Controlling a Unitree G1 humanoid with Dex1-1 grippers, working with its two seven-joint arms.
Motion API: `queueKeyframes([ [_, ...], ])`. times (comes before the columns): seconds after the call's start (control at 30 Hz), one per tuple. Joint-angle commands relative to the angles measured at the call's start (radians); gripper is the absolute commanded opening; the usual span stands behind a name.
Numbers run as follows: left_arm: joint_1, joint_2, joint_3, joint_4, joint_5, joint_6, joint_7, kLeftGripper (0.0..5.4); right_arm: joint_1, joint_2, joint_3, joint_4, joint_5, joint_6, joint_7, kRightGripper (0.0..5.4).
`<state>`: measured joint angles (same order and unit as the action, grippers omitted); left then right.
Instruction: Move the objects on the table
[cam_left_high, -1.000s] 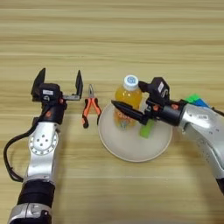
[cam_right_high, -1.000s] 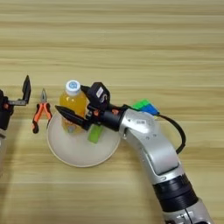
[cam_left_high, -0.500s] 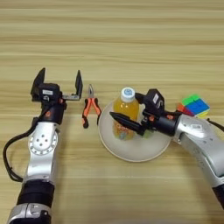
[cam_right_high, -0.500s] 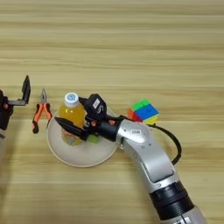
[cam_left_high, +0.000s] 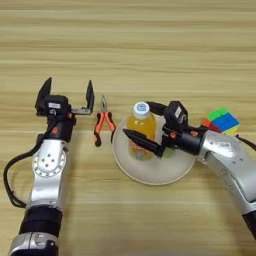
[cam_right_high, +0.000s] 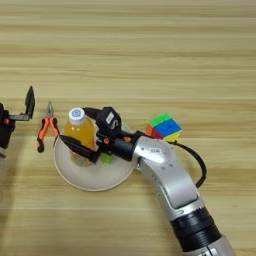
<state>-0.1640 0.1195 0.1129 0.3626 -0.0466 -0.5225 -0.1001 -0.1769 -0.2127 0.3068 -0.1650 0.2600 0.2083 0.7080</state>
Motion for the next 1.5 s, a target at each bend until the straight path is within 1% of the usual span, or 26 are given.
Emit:
queueKeyframes([
  [0.03,0.002,0.005,-0.002,-0.004,0.003,-0.002,-0.002,5.4,-0.003,0.0,-0.006,-0.033,0.014,0.0,0.005,5.02],
  [0.1,0.0,0.005,-0.003,0.0,0.002,-0.001,-0.003,5.4,-0.009,0.0,-0.015,-0.039,0.021,-0.001,0.006,5.32],
  [0.13,-0.001,0.004,-0.003,0.001,0.002,-0.001,-0.004,5.4,-0.012,0.001,-0.02,-0.045,0.028,-0.003,0.007,5.37],
  [0.37,-0.002,0.003,-0.004,0.004,0.003,-0.003,-0.004,5.4,-0.028,0.0,-0.063,-0.11,0.084,-0.024,0.02,5.37],
  [0.43,-0.002,0.002,-0.005,0.004,0.003,-0.003,-0.003,5.4,-0.033,-0.002,-0.082,-0.146,0.112,-0.027,0.026,5.37],
  [0.7,-0.005,0.001,-0.006,0.007,0.004,-0.002,-0.002,5.4,-0.051,-0.021,-0.14,-0.2,0.164,-0.039,0.025,5.37],
  [0.83,-0.005,0.002,-0.005,0.004,0.002,0.001,-0.003,5.4,-0.046,-0.043,-0.187,-0.23,0.207,-0.043,0.039,5.37],
  [0.9,-0.005,0.003,-0.004,0.004,0.001,0.001,-0.004,5.4,-0.039,-0.062,-0.206,-0.236,0.223,-0.045,0.054,5.37],
  [0.97,-0.006,0.003,-0.004,0.004,-0.001,0.001,-0.005,5.4,-0.034,-0.093,-0.234,-0.228,0.238,-0.044,0.077,5.37],
  [1.23,-0.007,0.003,-0.003,0.005,-0.003,0.004,-0.007,5.4,-0.018,-0.205,-0.298,-0.175,0.26,-0.046,0.172,5.37],
  [1.3,-0.008,0.003,-0.003,0.007,-0.004,0.003,-0.008,5.4,-0.012,-0.233,-0.303,-0.162,0.252,-0.048,0.197,5.37],
  [1.4,-0.008,0.003,-0.003,0.007,-0.004,0.004,-0.009,5.4,-0.005,-0.279,-0.293,-0.148,0.213,-0.048,0.221,5.37],
  [1.5,-0.007,0.003,-0.003,0.006,-0.005,0.004,-0.011,5.4,-0.003,-0.309,-0.281,-0.137,0.188,-0.021,0.22,5.37],
])
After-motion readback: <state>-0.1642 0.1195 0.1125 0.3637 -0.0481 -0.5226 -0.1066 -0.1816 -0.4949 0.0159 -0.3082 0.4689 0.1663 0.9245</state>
